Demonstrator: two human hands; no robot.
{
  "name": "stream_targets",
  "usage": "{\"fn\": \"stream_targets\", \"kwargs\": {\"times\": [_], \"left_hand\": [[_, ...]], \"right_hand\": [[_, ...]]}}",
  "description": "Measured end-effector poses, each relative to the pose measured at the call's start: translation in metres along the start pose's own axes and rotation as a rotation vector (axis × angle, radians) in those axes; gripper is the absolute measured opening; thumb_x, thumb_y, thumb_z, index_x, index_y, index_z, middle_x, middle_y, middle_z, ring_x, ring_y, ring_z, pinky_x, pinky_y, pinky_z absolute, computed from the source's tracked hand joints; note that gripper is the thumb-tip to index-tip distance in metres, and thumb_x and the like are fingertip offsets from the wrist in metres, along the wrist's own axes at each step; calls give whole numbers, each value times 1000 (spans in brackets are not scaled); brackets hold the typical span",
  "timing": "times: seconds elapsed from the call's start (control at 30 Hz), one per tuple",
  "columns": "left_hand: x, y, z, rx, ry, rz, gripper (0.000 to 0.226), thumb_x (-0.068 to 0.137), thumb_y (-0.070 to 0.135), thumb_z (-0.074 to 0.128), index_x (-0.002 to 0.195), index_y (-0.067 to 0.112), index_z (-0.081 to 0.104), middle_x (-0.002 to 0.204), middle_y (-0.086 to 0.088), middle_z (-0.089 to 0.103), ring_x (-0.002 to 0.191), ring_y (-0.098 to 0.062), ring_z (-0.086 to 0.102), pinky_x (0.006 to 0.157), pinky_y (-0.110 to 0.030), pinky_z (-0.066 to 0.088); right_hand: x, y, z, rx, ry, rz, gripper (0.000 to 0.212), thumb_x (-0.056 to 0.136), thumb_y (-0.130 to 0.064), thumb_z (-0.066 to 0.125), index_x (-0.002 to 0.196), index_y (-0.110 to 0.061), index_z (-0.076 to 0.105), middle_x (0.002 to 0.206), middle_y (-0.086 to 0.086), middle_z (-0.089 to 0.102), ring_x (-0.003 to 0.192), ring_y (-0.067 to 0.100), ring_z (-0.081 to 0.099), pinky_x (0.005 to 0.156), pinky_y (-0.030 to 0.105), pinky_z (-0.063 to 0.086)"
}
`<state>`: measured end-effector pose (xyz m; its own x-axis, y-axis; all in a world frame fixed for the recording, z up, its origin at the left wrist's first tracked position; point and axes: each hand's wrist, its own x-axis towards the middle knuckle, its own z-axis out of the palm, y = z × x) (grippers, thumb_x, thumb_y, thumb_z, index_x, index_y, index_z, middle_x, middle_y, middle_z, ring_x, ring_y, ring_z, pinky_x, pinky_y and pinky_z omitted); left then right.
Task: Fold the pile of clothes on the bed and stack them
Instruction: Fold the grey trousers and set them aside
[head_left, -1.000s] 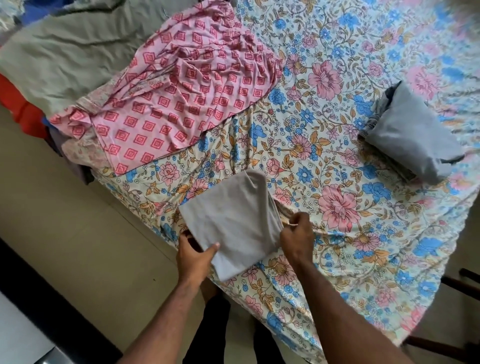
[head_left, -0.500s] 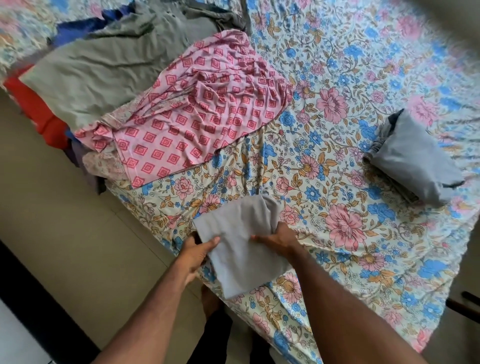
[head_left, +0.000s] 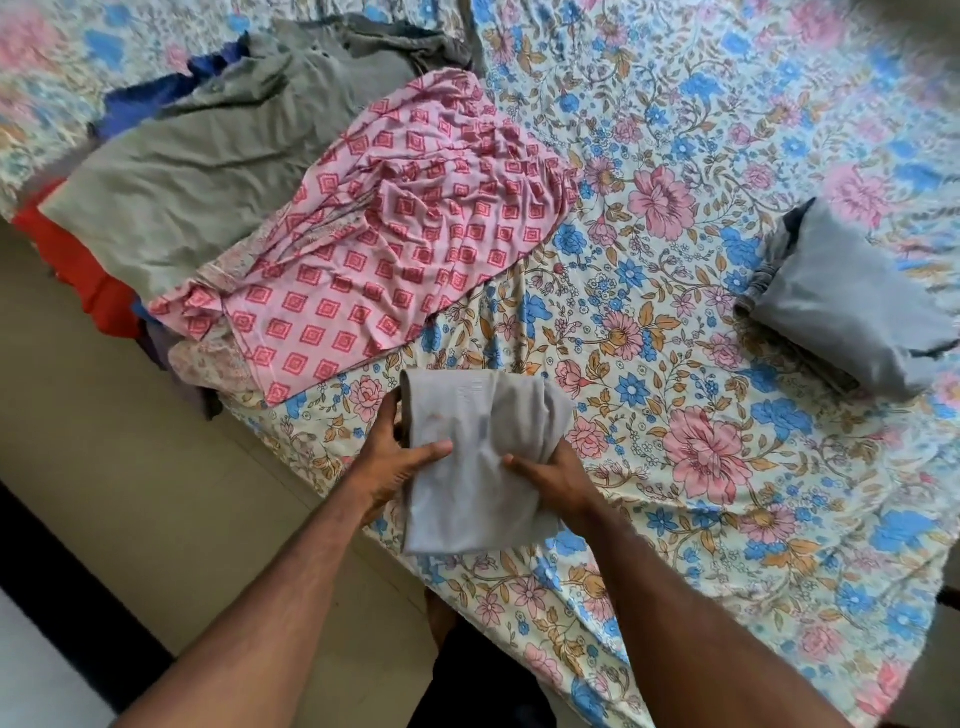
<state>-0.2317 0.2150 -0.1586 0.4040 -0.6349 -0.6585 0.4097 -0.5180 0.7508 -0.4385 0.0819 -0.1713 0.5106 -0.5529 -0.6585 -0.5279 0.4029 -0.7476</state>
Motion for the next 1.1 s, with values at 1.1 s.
{"fn": "stream_targets", "kwargs": {"times": [1.1], "left_hand": [[209,261,483,226,-507,356,70,80,14,83,138,21,45,128,-11,64,113,-29,66,93,-53,57]], "right_hand": [[44,-121,-460,297,1019,-159,63,88,-7,74,141,-18,42,126,11,66,100,24,68,86,43,60]]}}
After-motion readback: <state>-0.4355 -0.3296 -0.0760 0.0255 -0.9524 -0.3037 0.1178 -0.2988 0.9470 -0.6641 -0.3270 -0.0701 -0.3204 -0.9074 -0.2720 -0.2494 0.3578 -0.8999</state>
